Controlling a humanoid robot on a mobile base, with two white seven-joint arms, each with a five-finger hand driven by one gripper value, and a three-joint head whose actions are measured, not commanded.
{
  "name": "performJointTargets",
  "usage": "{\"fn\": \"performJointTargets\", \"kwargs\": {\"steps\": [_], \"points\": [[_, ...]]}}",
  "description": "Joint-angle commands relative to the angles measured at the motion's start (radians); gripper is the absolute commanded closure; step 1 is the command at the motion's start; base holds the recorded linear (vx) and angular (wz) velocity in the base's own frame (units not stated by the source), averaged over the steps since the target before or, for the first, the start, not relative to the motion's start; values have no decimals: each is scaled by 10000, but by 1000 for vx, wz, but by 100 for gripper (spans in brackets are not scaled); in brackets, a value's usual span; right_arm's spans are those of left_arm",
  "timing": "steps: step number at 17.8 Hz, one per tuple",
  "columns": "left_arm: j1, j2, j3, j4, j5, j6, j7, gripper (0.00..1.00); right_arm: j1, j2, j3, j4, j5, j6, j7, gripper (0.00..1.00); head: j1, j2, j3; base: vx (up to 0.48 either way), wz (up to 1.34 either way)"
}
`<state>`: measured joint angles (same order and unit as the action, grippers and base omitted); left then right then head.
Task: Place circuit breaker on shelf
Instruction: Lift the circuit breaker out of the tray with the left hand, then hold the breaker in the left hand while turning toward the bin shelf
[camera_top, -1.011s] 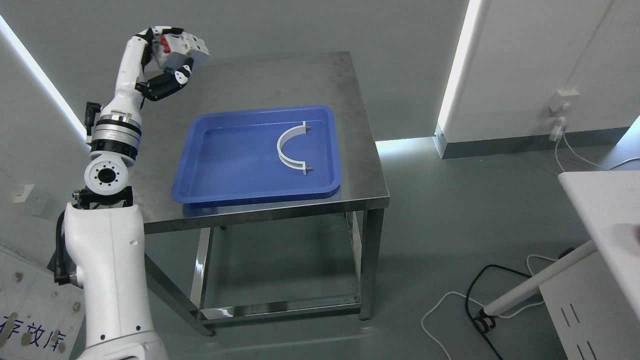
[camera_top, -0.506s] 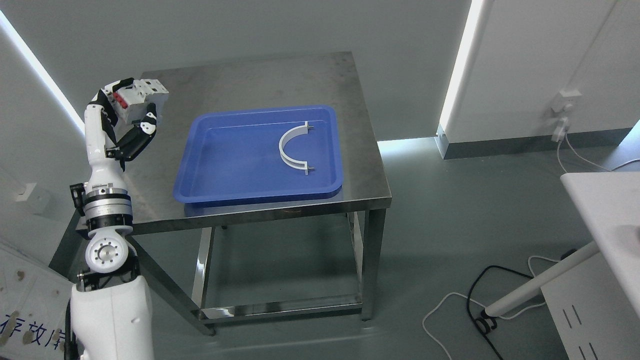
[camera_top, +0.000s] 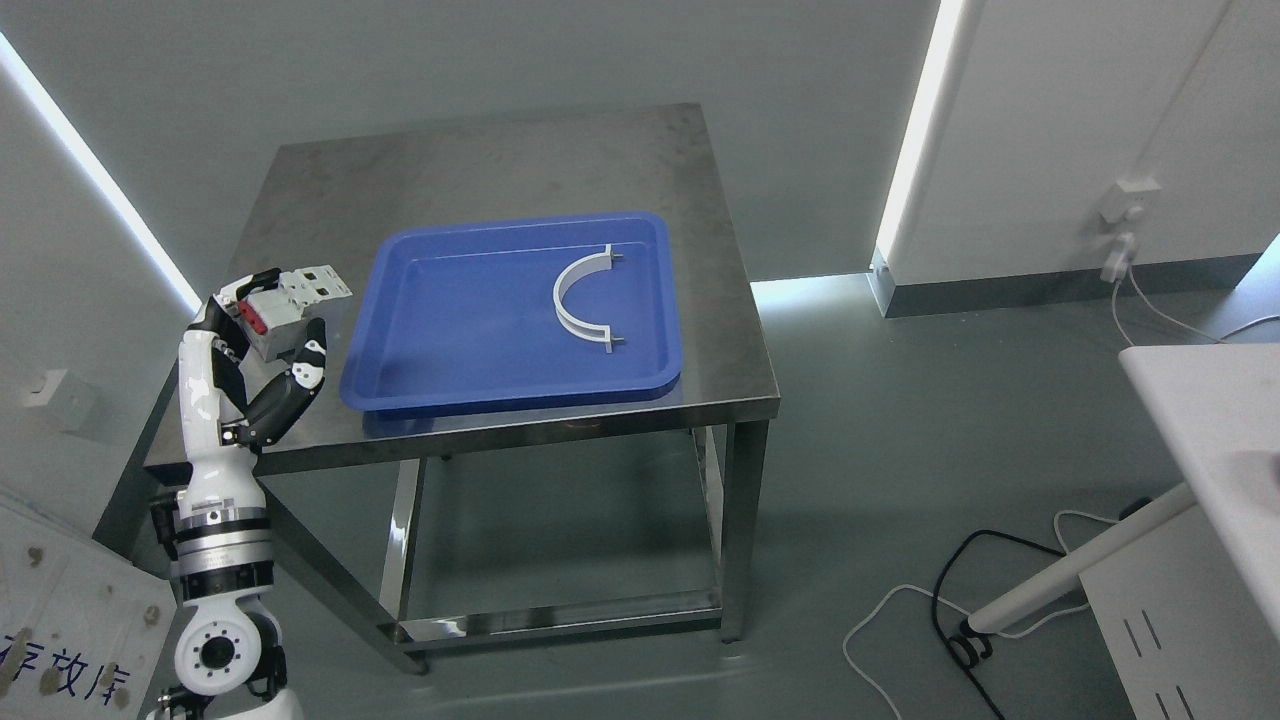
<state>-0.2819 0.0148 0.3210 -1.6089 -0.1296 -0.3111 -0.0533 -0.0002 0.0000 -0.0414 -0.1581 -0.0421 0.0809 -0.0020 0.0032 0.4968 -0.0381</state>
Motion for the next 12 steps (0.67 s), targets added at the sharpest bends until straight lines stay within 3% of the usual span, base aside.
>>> {"fn": "performJointTargets", "kwargs": {"steps": [1,12], "points": [[794,27,-386,-1000,361,-340,-96,89,156,-175,0,1,-9,-334,-10,0,0,0,0,12,-69],[764,27,-740,-1000,667,-877,-112,89,156,-175,0,1,-9,-334,-10,0,0,0,0,-46,-44]]}}
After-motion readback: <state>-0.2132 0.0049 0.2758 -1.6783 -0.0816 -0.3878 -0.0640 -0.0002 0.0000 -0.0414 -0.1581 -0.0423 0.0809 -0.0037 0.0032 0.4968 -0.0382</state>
